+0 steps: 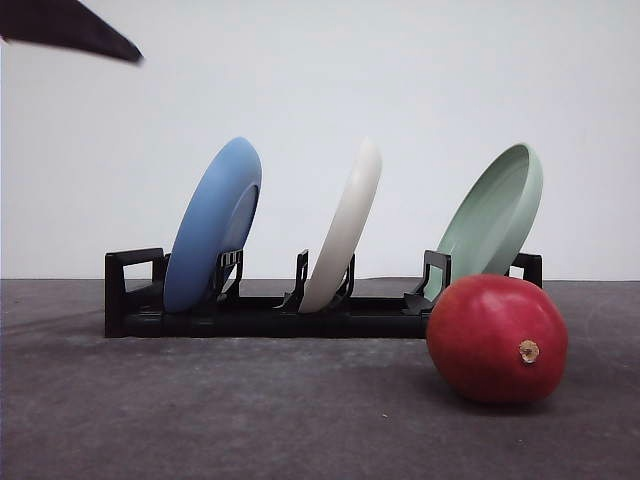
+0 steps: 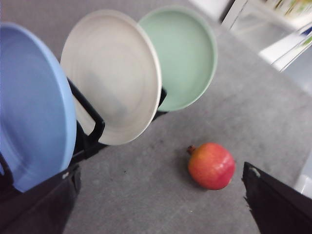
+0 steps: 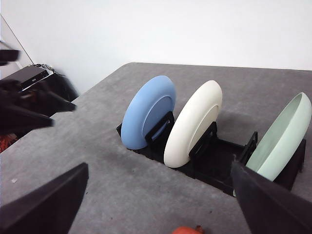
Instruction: Place pomegranate in white plate
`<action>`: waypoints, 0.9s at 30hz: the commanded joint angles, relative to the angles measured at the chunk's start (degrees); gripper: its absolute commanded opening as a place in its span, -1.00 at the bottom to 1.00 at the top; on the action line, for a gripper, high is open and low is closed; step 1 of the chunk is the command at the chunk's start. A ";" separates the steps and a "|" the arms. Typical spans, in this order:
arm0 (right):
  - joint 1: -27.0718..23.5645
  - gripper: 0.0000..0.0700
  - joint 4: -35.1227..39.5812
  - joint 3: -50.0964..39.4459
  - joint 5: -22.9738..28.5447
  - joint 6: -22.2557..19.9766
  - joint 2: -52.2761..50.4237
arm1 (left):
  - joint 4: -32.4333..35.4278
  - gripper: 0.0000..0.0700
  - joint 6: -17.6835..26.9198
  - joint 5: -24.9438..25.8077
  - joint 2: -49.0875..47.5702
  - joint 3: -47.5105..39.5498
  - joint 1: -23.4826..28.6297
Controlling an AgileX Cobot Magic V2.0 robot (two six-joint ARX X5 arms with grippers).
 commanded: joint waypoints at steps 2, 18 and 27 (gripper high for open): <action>-0.04 0.70 0.55 0.94 -0.17 0.76 0.17 | 0.74 0.83 0.98 -2.49 4.94 4.46 -3.16; -0.04 0.70 0.57 0.94 -0.11 0.76 0.17 | -7.74 0.82 4.23 -14.55 36.65 34.84 -14.24; -0.04 0.70 0.57 0.94 -0.13 0.77 0.17 | -4.26 0.82 4.18 -14.55 44.59 38.00 -15.30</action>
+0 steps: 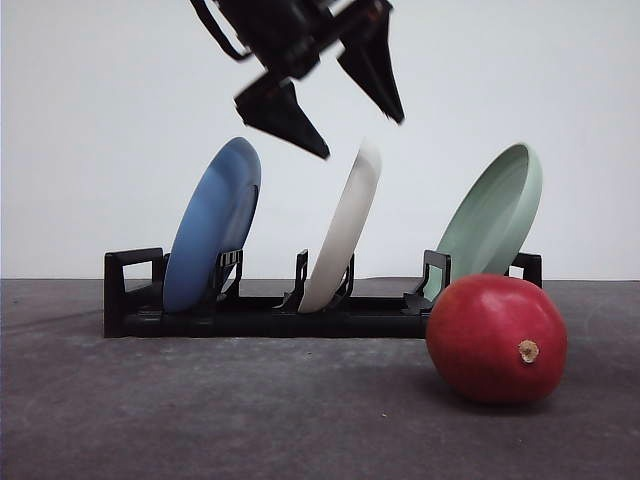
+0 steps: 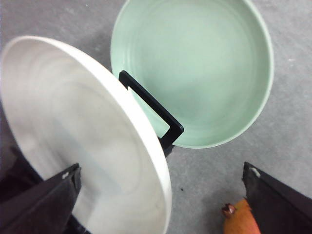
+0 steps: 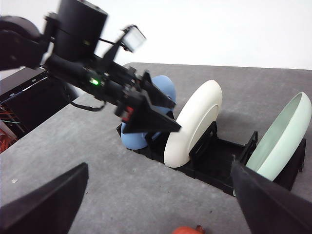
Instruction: Place pomegranate in white plate
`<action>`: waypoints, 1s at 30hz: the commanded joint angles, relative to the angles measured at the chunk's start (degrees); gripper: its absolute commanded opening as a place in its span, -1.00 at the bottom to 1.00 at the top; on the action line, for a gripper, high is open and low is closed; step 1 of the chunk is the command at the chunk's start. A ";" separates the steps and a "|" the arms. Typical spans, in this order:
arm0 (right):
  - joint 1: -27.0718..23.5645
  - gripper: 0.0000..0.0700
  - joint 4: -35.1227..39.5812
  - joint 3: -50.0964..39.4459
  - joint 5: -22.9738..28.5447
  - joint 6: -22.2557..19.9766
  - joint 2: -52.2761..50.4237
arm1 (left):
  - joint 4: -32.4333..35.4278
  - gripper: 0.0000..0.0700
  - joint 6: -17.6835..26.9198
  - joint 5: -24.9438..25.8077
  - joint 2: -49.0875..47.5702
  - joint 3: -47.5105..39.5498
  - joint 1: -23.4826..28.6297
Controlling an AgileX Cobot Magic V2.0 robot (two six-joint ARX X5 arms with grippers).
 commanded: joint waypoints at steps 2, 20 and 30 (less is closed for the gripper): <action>-0.04 0.70 0.55 0.94 -0.13 0.66 0.17 | 2.13 0.82 0.63 -0.06 2.28 1.29 -0.82; -0.04 0.70 0.55 0.94 -0.13 0.66 0.17 | 3.60 -0.84 0.59 -0.02 5.99 1.29 -1.05; -0.04 0.70 0.54 0.94 -0.11 0.64 0.17 | 3.47 -1.00 -0.72 0.20 5.65 1.42 -1.34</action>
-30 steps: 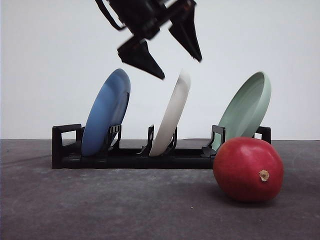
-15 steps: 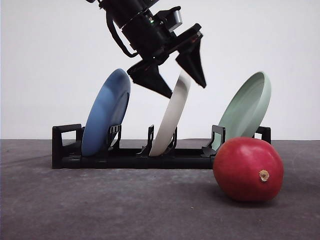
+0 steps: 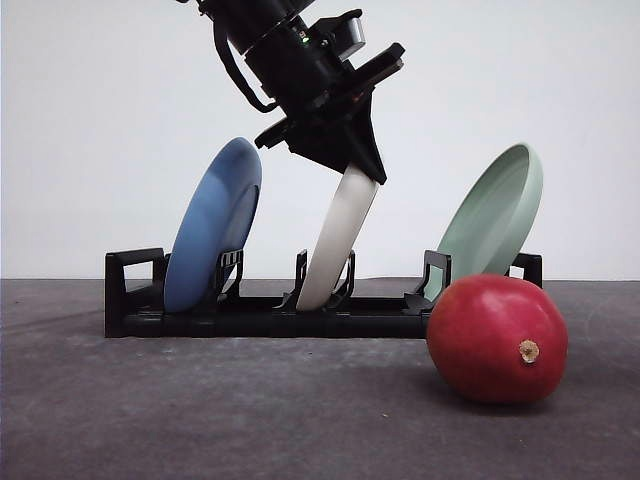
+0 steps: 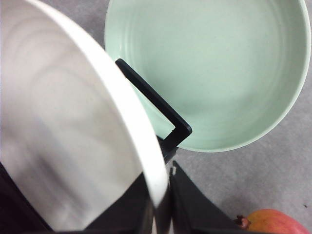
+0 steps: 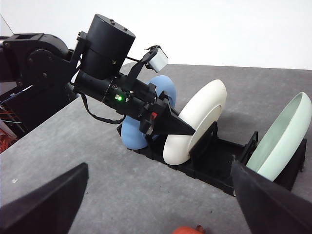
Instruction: Place pomegranate in white plate
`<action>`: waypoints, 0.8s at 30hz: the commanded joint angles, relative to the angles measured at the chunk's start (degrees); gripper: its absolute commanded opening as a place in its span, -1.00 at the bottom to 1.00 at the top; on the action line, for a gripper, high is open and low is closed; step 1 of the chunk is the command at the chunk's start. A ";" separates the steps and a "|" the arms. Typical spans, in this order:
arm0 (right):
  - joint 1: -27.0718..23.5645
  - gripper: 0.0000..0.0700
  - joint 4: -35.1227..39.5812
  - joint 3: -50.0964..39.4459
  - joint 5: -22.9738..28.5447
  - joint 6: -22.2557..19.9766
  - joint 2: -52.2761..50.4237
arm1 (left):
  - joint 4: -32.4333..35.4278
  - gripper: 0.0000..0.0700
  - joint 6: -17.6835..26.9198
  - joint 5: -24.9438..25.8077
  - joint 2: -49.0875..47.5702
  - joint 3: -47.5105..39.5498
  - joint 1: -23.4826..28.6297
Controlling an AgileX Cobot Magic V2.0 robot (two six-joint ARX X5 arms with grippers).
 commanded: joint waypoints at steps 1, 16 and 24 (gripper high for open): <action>-0.04 0.70 0.52 0.94 -0.11 0.64 0.17 | 0.17 -1.00 -0.41 0.27 0.24 1.42 -0.66; -0.04 0.70 0.36 0.94 0.07 0.63 0.17 | -1.24 -1.00 -2.24 0.27 -14.93 1.42 -3.52; -0.04 0.70 0.09 0.94 0.04 0.66 0.17 | -12.66 -1.00 -1.89 -0.38 -26.71 1.42 -9.90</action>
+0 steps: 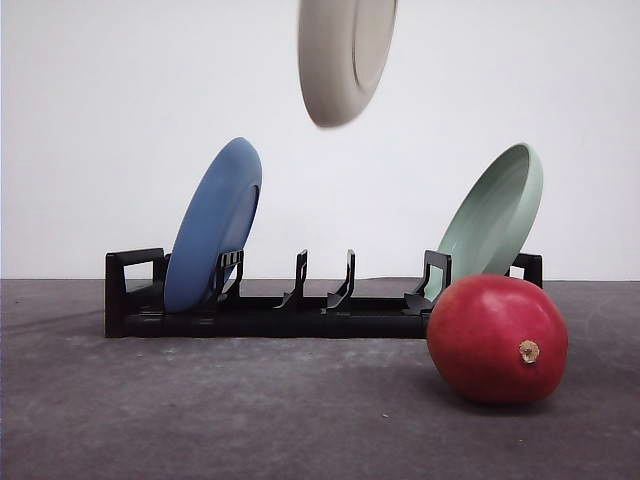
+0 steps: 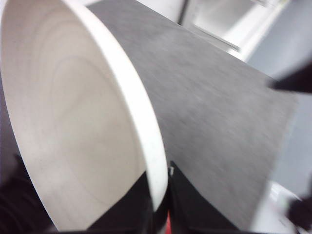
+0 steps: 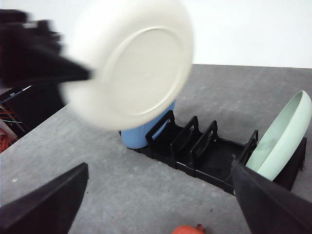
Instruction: Place pomegranate in white plate
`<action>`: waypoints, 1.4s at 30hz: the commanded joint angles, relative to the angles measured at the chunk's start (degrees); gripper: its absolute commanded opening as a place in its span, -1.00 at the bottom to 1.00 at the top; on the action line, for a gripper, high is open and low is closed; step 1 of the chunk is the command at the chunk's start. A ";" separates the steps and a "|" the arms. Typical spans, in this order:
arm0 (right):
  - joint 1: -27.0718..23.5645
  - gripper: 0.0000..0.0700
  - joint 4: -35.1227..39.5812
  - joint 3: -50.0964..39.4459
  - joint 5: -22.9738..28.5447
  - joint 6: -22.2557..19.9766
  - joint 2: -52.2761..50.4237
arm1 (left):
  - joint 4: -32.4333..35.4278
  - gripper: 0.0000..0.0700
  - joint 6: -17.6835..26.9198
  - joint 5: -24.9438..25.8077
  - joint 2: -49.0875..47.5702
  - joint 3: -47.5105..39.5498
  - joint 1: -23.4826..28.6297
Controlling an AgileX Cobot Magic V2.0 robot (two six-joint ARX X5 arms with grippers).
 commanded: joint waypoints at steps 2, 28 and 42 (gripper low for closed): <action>-0.02 0.70 0.35 0.94 0.00 0.67 0.17 | -4.78 -1.00 0.54 -2.82 -2.04 1.40 -3.56; 0.00 0.70 -1.69 0.90 0.05 0.65 0.17 | -15.80 -1.00 -1.56 -37.38 0.11 -20.75 -26.97; 0.00 0.70 -1.75 0.90 0.05 0.67 0.17 | -10.44 -1.00 -4.63 -37.37 11.20 -25.62 -30.54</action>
